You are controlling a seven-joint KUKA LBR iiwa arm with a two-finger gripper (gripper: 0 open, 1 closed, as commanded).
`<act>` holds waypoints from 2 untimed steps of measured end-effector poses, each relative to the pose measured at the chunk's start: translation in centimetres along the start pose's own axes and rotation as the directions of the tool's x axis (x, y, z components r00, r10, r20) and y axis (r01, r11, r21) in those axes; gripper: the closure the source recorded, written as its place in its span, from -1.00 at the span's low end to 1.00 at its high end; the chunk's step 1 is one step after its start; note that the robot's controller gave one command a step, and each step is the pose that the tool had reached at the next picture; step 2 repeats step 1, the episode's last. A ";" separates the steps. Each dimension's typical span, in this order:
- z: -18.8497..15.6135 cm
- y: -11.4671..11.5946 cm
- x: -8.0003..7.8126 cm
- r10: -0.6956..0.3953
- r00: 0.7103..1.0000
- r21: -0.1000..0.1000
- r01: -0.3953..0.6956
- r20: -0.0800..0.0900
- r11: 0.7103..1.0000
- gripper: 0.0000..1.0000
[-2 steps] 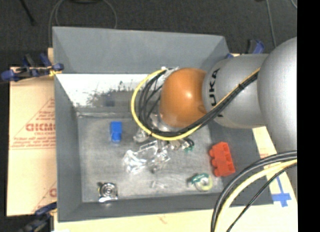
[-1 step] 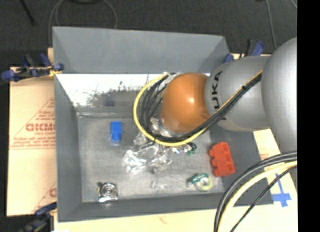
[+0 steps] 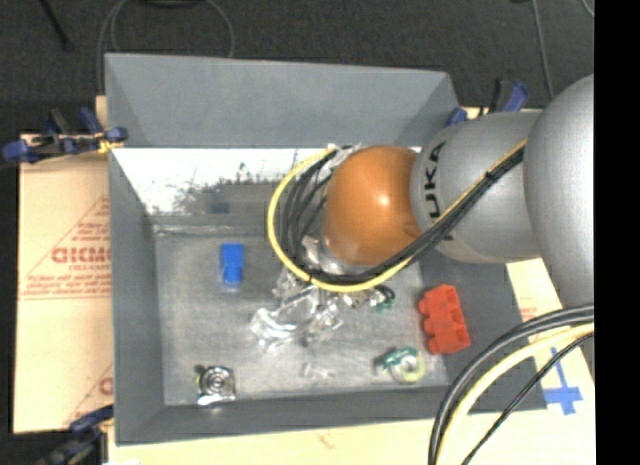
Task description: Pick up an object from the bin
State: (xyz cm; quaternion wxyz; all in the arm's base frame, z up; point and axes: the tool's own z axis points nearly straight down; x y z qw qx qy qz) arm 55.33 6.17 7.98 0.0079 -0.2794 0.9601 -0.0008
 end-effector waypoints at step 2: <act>-10.0 -0.3 -0.3 0.006 1.000 -0.001 -0.006 -0.007 1.000 1.00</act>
Offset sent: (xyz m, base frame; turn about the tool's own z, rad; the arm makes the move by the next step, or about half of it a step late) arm -0.0001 -0.0003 0.0963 0.0000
